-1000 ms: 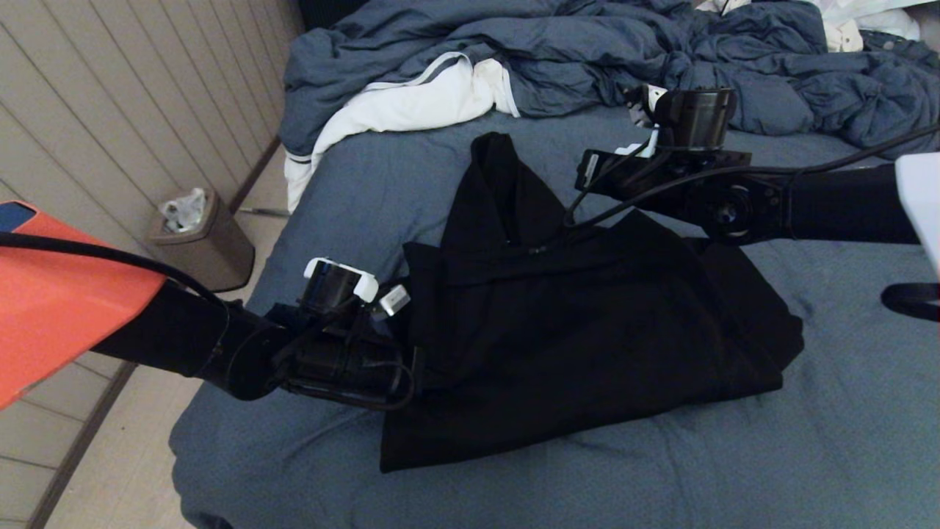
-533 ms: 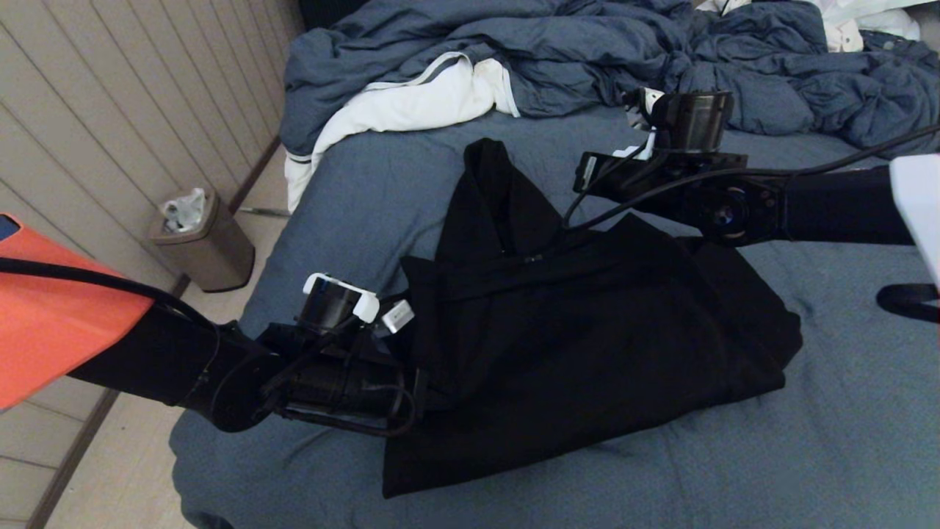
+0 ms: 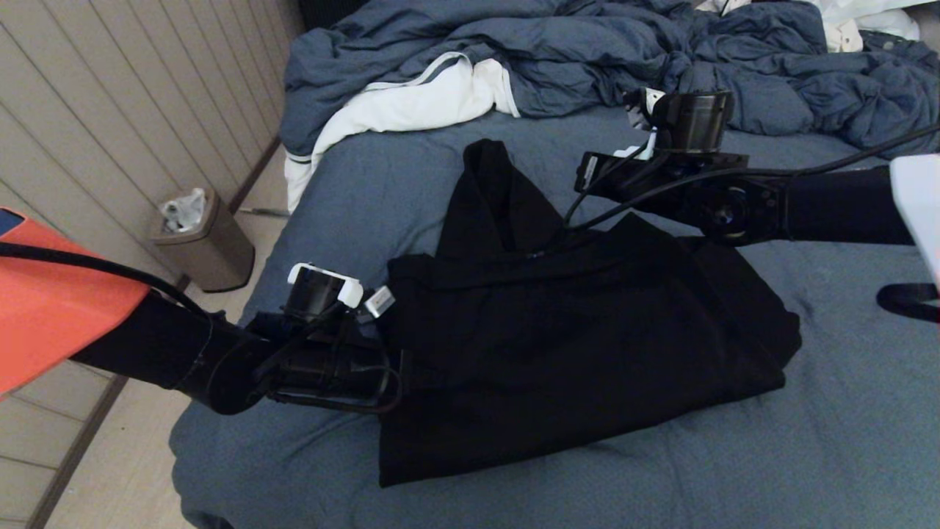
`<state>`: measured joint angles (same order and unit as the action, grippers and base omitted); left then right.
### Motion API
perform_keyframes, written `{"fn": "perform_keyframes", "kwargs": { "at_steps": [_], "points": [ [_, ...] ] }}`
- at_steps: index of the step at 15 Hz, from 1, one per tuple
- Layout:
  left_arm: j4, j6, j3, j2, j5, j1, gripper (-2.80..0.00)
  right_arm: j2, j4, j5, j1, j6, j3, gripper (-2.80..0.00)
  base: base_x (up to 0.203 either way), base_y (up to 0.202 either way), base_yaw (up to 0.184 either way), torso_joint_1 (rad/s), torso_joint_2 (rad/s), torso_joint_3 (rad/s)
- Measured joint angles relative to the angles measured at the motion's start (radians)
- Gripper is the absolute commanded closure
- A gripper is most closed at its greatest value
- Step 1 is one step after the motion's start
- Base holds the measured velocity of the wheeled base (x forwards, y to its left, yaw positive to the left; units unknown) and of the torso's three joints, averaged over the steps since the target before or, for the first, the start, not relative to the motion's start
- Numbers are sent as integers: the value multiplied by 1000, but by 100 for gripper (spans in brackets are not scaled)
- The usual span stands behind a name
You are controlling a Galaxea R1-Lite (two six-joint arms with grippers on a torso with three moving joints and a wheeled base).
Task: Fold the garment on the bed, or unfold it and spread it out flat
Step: Fold the black sweatshirt
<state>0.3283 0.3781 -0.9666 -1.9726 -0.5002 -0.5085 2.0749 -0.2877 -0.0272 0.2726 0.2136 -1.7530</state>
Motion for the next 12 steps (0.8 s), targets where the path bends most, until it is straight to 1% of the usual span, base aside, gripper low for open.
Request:
{"fn": "perform_keyframes", "kwargs": {
  "at_steps": [4, 6, 9, 11, 12],
  "points": [
    [69, -3, 89, 58, 20, 22, -280, -1, 0, 0, 0, -1, 0, 0, 0, 0, 0, 0, 0, 0],
    [92, -2, 109, 104, 27, 67, -280, -1, 0, 0, 0, 0, 0, 0, 0, 0, 0, 0, 0, 0],
    [92, 0, 81, 167, 36, 138, -280, -1, 0, 0, 0, -1, 0, 0, 0, 0, 0, 0, 0, 0],
    [82, -1, 24, 189, 43, 186, -280, -2, 0, 0, -1, -1, 0, 0, 0, 0, 0, 0, 0, 0],
    [69, -1, -13, 195, 44, 206, 0, -2, 0, 0, -1, -1, 0, 0, 0, 0, 0, 0, 0, 0]
  ]
}}
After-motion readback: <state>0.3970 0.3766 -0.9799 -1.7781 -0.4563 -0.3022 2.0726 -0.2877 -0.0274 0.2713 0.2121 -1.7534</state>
